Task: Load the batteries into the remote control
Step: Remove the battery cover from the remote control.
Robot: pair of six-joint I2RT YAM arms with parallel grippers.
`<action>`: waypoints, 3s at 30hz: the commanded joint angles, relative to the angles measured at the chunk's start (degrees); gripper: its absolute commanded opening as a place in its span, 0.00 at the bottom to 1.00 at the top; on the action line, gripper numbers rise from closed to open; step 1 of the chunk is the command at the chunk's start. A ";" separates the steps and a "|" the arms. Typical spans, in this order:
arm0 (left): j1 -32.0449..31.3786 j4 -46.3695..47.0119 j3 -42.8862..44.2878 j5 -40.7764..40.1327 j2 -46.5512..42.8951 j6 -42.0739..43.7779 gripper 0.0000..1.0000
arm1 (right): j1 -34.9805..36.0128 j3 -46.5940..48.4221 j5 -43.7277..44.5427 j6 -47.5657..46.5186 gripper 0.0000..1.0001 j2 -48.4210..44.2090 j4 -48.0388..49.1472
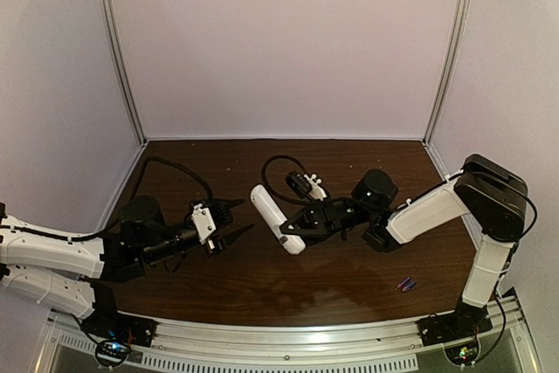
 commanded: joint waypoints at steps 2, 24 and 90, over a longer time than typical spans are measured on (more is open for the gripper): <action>0.46 0.04 1.83 1.13 0.60 -1.69 0.50 | 1.30 -0.30 -0.55 -3.32 0.27 -1.74 8.72; 0.48 0.08 1.51 3.48 -2.21 -0.62 0.49 | 1.78 -0.65 1.92 -14.07 0.26 -3.07 -6.38; 0.28 -8.78 3.55 2.22 1.31 1.30 0.34 | -2.48 -0.94 3.49 -25.69 0.25 -6.15 -22.58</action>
